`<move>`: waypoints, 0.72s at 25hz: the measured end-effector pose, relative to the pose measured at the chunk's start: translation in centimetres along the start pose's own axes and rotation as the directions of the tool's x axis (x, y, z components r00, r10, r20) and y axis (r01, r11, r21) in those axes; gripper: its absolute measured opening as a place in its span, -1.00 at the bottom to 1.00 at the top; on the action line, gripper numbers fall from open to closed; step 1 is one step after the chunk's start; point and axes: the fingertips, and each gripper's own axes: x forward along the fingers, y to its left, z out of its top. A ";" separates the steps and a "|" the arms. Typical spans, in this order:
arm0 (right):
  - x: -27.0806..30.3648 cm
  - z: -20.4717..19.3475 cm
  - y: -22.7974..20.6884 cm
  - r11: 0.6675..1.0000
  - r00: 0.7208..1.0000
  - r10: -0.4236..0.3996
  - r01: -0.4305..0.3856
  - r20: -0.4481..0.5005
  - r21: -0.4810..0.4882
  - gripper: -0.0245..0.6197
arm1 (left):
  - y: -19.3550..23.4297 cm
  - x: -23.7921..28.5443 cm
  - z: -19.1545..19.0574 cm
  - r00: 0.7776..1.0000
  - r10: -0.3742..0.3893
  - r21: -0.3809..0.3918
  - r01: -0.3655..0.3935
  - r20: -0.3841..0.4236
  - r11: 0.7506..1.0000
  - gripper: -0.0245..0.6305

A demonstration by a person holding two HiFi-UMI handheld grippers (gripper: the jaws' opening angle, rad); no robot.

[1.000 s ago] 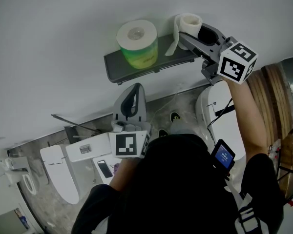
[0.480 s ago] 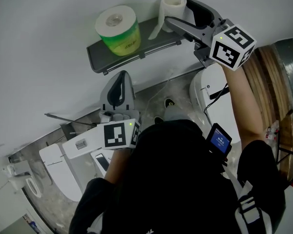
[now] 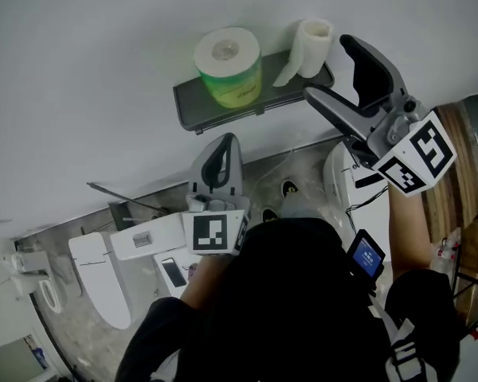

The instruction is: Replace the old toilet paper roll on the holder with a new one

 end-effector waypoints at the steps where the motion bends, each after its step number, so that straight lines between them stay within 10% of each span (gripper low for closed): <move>1: 0.3 0.1 1.1 0.999 1.000 0.027 -0.027 0.012 0.031 0.26 | 0.1 -0.1 -0.1 1.000 0.002 0.004 -0.002 -0.007 1.000 -0.86; 6: 4.2 -2.9 7.2 0.992 0.989 0.124 -0.123 -0.080 0.006 0.27 | 0.5 -0.4 -0.3 1.000 0.016 -0.008 -0.016 -0.015 1.000 -0.86; 12: 8.6 -6.7 6.5 0.993 0.960 -0.087 0.063 -0.265 -0.097 0.36 | 1.3 -1.3 0.4 0.998 0.058 -0.007 -0.058 -0.019 0.998 -0.86; 18: 10.3 -7.1 5.5 0.993 0.954 -0.121 0.115 -0.274 -0.037 0.37 | 2.3 -2.3 -0.1 0.997 0.079 -0.013 -0.079 -0.020 0.997 -0.86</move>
